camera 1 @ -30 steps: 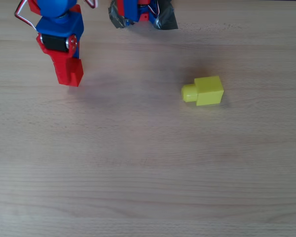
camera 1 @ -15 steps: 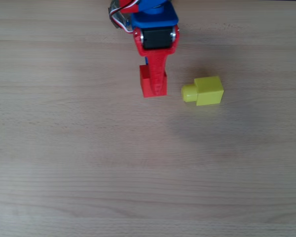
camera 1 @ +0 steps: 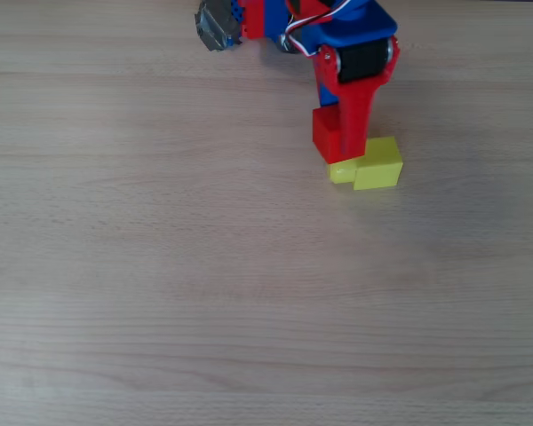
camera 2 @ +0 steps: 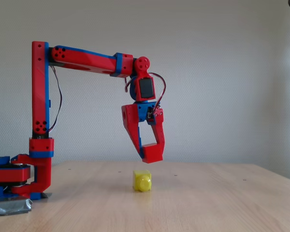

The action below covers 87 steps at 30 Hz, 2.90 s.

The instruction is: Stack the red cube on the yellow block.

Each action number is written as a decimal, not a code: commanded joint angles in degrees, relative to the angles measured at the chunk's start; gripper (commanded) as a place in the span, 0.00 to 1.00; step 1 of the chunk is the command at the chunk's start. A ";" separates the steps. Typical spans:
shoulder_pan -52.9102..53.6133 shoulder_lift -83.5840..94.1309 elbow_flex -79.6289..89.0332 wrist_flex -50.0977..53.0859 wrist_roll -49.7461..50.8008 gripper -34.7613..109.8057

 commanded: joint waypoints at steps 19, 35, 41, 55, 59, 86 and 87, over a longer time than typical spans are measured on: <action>-8.79 1.49 4.04 -4.22 5.54 0.27; -9.84 0.09 5.45 -7.21 5.98 0.38; -8.44 0.00 4.39 -6.42 5.54 0.42; -2.99 6.33 2.55 0.44 3.78 0.44; 0.35 12.13 2.29 2.81 4.13 0.40; 16.00 62.67 50.10 -13.45 2.72 0.24; 16.26 64.42 52.29 -14.59 3.60 0.24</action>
